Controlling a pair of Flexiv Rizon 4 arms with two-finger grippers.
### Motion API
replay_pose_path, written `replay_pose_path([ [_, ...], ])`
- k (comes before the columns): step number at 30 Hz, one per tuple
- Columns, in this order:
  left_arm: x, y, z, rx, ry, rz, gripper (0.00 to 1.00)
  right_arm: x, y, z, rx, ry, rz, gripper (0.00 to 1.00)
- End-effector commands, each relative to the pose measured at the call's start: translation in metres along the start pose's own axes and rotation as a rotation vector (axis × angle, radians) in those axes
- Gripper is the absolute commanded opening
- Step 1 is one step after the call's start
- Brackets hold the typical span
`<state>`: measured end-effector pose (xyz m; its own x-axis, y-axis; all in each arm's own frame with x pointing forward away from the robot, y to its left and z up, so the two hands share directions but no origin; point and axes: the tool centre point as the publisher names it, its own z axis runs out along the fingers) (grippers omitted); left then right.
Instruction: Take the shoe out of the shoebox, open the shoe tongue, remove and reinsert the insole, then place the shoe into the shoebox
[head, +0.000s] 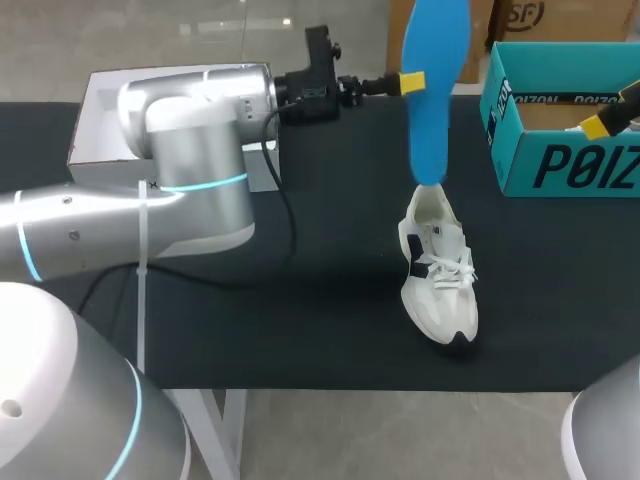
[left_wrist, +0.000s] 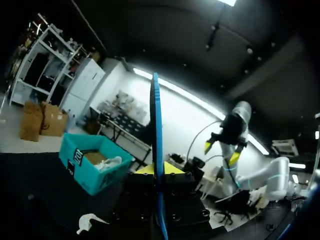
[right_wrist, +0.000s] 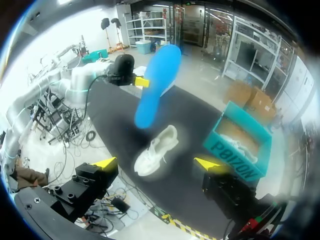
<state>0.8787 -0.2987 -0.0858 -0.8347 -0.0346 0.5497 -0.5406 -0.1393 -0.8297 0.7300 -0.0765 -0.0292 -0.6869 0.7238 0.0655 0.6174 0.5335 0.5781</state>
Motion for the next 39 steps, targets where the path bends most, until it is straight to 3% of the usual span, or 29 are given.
replay_pose_path([
  [1,-0.007,-0.006,-0.004,0.006,0.163,-0.337,0.00,-0.002,0.003,0.001,0.006,0.002,0.001,1.00],
  [7,0.000,-0.001,-0.012,-0.115,0.308,-0.391,0.00,-0.002,0.003,0.001,0.006,0.002,0.001,1.00],
  [10,-0.003,0.002,-0.018,-0.120,0.338,-0.395,0.00,-0.002,0.003,0.001,0.006,0.002,0.001,1.00],
  [24,0.003,0.006,-0.024,-0.061,0.463,-0.443,0.00,-0.002,0.003,0.001,0.006,0.002,0.001,1.00],
  [29,0.005,0.006,-0.024,-0.053,0.473,-0.448,0.00,-0.002,0.003,0.001,0.006,0.002,0.001,1.00],
  [31,0.003,0.003,-0.024,0.020,0.419,-0.452,0.00,-0.002,0.003,0.001,0.006,0.002,0.001,1.00],
  [39,0.003,0.003,-0.024,0.020,0.419,-0.452,0.00,-0.002,0.003,0.001,0.006,0.002,0.001,1.00],
])
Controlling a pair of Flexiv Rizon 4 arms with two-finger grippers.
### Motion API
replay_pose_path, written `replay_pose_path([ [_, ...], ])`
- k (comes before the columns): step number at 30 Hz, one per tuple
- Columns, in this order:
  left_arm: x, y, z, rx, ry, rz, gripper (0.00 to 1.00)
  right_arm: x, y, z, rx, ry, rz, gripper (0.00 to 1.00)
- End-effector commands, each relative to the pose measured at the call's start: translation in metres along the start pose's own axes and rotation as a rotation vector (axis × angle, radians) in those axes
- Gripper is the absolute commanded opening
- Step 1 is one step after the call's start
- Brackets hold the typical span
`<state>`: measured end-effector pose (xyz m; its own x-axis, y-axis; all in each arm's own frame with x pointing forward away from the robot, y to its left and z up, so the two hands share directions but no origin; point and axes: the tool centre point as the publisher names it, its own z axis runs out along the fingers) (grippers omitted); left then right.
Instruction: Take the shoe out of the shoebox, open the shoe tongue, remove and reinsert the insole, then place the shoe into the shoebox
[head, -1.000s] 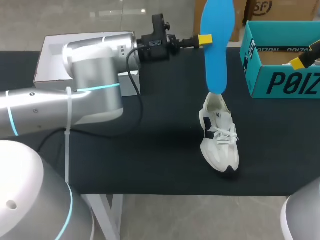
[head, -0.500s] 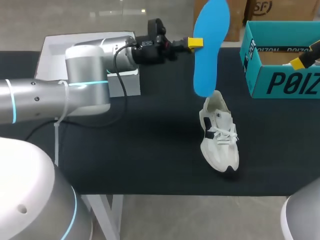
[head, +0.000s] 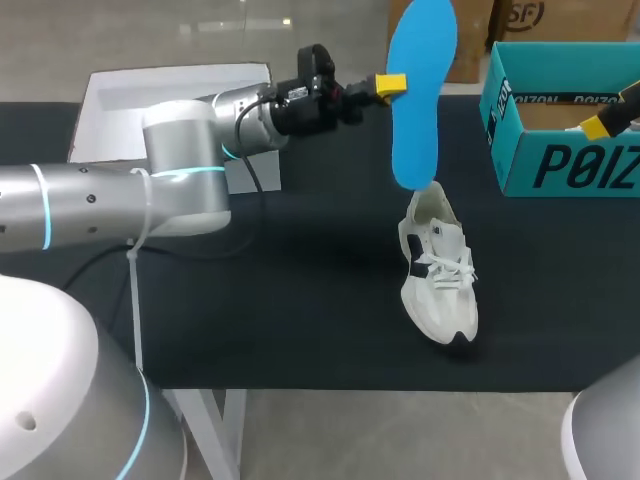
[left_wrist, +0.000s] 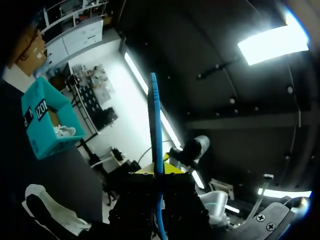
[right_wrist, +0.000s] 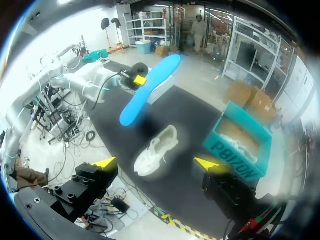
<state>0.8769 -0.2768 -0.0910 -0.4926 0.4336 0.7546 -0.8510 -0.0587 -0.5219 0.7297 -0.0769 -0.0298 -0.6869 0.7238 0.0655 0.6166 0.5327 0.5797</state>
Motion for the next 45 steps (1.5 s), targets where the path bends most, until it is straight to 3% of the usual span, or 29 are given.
replay_pose_path([
  [1,0.004,0.003,0.001,0.009,-0.011,0.001,0.00,-0.002,0.003,0.001,0.008,0.002,0.001,1.00],
  [17,0.004,0.003,0.001,0.009,-0.011,0.001,0.00,-0.002,0.003,0.001,0.008,0.002,0.001,1.00],
  [19,0.018,0.015,0.021,-0.201,-0.124,0.169,0.00,-0.002,0.003,0.001,0.008,0.002,0.001,1.00],
  [20,0.022,0.020,0.026,-0.250,-0.142,0.207,0.00,-0.002,0.003,0.001,0.008,0.002,0.001,1.00],
  [23,0.032,0.030,0.028,-0.250,-0.213,0.344,0.00,-0.002,0.003,0.001,0.008,0.002,0.001,1.00],
  [28,0.054,0.048,0.031,-0.211,-0.251,0.484,0.00,-0.002,0.003,0.001,0.008,0.002,0.001,1.00],
  [33,0.063,0.056,0.023,-0.166,-0.253,0.487,0.00,-0.002,0.003,0.001,0.008,0.002,0.001,1.00],
  [38,0.053,0.056,0.004,0.038,-0.192,0.351,0.00,-0.002,0.003,0.001,0.008,0.002,0.001,1.00],
  [40,0.047,0.054,0.001,0.109,-0.112,0.313,0.00,-0.002,0.003,0.001,0.008,0.002,0.001,1.00],
  [43,0.035,0.047,-0.004,0.181,-0.033,0.182,0.00,-0.002,0.003,0.001,0.008,0.002,0.001,1.00],
  [44,0.032,0.045,-0.005,0.205,-0.074,0.117,0.00,-0.002,0.003,0.001,0.008,0.002,0.001,1.00],
  [45,0.028,0.043,-0.006,0.202,-0.036,0.073,0.00,-0.002,0.003,0.001,0.008,0.002,0.001,1.00],
])
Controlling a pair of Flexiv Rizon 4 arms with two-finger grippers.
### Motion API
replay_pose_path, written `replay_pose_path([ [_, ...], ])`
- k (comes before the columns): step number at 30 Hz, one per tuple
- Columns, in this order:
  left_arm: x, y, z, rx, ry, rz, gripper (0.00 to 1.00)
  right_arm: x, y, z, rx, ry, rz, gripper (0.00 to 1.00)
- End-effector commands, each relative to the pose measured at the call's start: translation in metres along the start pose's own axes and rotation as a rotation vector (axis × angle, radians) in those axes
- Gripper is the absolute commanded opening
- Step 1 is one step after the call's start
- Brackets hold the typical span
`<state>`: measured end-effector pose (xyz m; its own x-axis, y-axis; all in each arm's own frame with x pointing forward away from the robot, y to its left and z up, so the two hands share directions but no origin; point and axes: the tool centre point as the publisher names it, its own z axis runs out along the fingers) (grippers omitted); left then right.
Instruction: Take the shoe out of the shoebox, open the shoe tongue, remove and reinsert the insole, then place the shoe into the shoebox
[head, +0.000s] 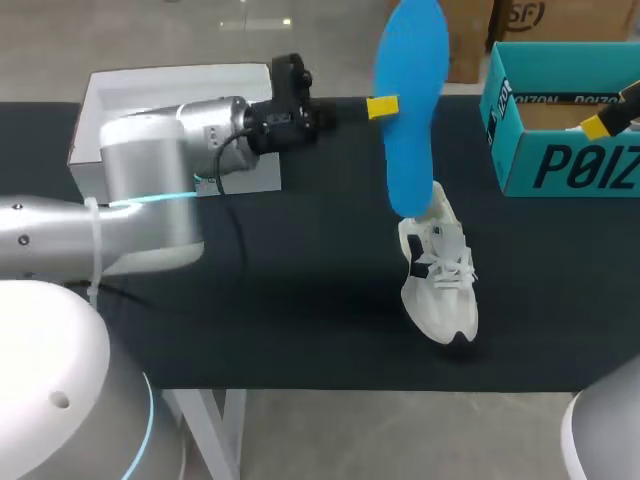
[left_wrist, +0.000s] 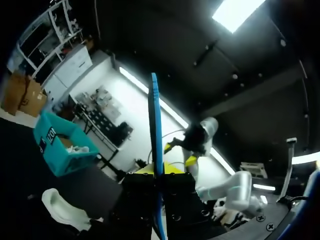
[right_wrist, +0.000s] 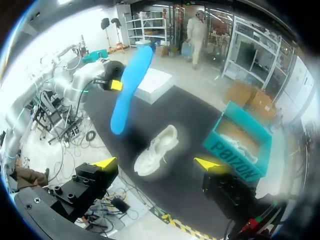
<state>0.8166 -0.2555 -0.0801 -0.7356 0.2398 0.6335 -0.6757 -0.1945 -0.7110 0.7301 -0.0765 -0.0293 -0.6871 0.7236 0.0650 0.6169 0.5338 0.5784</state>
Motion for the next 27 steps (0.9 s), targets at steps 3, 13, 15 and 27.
replay_pose_path([
  [3,-0.027,0.000,0.001,0.155,0.109,-0.304,0.00,-0.002,0.003,0.001,0.006,0.002,0.001,1.00],
  [13,-0.026,-0.019,0.005,0.041,0.045,-0.348,0.00,-0.002,0.003,0.001,0.006,0.002,0.001,1.00],
  [15,-0.025,-0.022,0.005,0.029,0.015,-0.347,0.00,-0.002,0.003,0.001,0.006,0.002,0.001,1.00],
  [27,-0.025,-0.022,0.005,0.029,0.015,-0.347,0.00,0.015,0.014,-0.009,0.071,-0.207,-0.048,1.00],
])
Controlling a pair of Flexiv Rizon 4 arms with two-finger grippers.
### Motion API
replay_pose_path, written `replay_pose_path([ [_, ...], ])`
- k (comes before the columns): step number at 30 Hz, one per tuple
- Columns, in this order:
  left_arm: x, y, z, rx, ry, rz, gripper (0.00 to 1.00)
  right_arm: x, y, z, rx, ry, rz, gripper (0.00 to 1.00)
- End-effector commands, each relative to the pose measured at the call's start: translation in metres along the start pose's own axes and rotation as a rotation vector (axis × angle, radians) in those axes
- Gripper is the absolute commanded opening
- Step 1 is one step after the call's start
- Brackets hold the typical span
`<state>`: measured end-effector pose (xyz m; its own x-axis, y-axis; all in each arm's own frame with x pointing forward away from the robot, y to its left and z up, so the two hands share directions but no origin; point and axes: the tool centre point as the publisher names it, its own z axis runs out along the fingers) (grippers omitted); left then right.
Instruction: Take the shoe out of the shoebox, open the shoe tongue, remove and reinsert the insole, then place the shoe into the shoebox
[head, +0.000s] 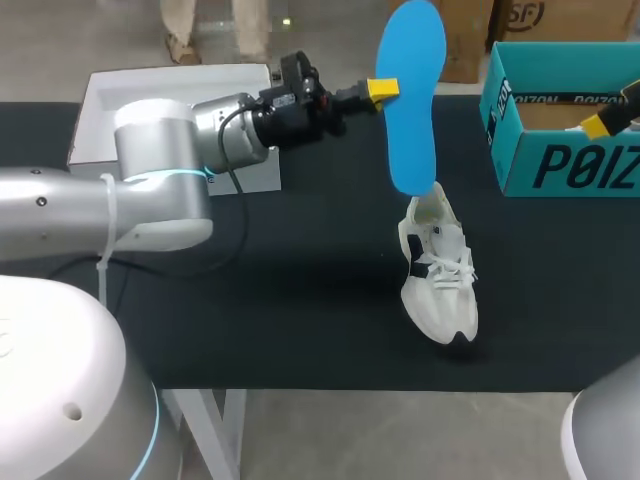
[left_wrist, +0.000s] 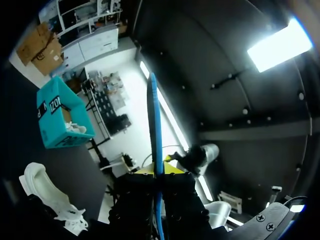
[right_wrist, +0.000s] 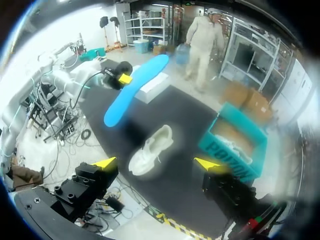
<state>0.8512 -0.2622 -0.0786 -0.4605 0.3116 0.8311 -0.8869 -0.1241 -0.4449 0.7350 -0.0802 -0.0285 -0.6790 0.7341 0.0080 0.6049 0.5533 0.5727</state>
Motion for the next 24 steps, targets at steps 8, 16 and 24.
replay_pose_path([
  [8,0.000,0.001,0.000,0.002,-0.002,0.001,0.00,0.065,0.031,-0.024,0.095,-0.298,-0.100,1.00],
  [16,0.000,0.001,0.000,0.002,-0.002,0.001,0.00,0.105,0.041,-0.034,0.041,-0.242,-0.141,1.00],
  [24,0.000,0.001,0.000,0.002,-0.002,0.001,0.00,0.103,0.038,-0.040,0.016,-0.219,-0.130,1.00],
])
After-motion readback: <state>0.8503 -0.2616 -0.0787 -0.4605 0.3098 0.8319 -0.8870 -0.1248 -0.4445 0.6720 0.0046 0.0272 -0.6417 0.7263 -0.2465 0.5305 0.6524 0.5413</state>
